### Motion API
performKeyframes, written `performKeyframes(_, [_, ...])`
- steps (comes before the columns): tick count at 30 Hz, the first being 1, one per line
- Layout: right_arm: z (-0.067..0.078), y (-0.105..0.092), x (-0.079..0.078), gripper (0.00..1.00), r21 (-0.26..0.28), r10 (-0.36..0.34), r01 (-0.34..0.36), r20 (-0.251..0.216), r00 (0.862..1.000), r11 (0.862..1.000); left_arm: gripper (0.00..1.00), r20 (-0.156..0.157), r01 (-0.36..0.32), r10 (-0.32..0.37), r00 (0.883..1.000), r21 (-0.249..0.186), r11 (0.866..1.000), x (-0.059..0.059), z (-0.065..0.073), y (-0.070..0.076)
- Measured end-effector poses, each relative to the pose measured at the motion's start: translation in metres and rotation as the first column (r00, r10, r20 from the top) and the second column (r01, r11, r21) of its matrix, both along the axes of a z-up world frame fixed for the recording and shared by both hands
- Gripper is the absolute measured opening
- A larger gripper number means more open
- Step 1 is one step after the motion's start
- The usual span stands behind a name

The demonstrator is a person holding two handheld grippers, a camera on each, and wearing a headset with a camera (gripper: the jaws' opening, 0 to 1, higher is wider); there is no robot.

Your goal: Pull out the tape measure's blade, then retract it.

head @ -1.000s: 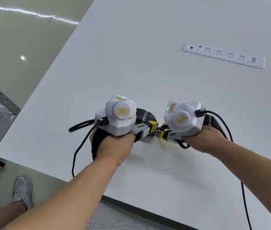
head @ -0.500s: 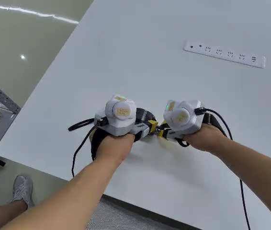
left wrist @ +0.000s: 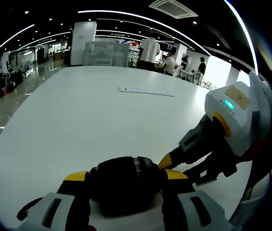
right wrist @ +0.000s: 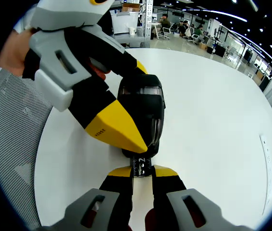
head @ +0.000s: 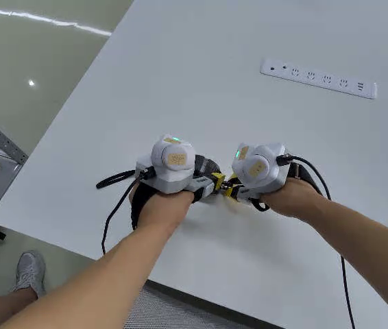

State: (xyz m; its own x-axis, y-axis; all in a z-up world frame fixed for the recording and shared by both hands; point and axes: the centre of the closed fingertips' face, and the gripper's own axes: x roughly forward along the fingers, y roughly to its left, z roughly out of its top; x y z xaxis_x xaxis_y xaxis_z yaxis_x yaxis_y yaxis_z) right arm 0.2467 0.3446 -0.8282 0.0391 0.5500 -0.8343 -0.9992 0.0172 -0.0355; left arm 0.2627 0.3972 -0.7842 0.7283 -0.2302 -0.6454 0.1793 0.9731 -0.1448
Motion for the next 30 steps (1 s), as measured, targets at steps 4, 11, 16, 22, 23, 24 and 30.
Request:
performKeyframes(4, [0.0001, 0.0000, -0.0001, 0.11, -0.001, 0.002, -0.002, 0.000, 1.000, 1.000, 0.59, -0.005, 0.013, -0.013, 1.000, 0.033, 0.999, 0.0006, -0.0052, -0.0014])
performKeyframes(11, [0.0001, 0.0003, -0.0004, 0.11, 0.001, -0.002, 0.002, -0.003, 1.000, 1.000, 0.57, -0.002, 0.014, -0.014, 1.000, 0.035, 0.999, 0.0006, -0.0034, 0.0006])
performKeyframes(16, [0.0006, 0.0008, -0.0009, 0.11, 0.013, -0.004, 0.004, 0.003, 1.000, 1.000, 0.55, -0.001, 0.018, -0.018, 1.000, 0.032, 0.999, 0.0004, -0.0034, 0.0010])
performKeyframes(22, [0.0008, 0.0028, -0.0005, 0.11, 0.022, -0.013, 0.013, -0.003, 1.000, 1.000, 0.53, 0.008, 0.019, -0.019, 1.000, 0.037, 0.999, 0.0011, -0.0026, 0.0011])
performKeyframes(23, [0.0008, 0.0030, -0.0005, 0.11, 0.022, -0.013, 0.013, -0.003, 1.000, 1.000, 0.53, 0.008, 0.021, -0.021, 1.000, 0.037, 0.999, 0.0012, -0.0025, 0.0013])
performKeyframes(24, [0.0007, 0.0034, -0.0003, 0.11, 0.023, -0.012, 0.012, -0.004, 1.000, 1.000, 0.53, 0.008, 0.022, -0.023, 1.000, 0.036, 0.999, 0.0013, -0.0024, 0.0013])
performKeyframes(30, [0.0007, 0.0060, -0.0003, 0.11, 0.023, -0.012, 0.012, -0.005, 1.000, 1.000, 0.53, 0.010, 0.024, -0.025, 1.000, 0.035, 0.999, 0.0013, -0.0021, 0.0010])
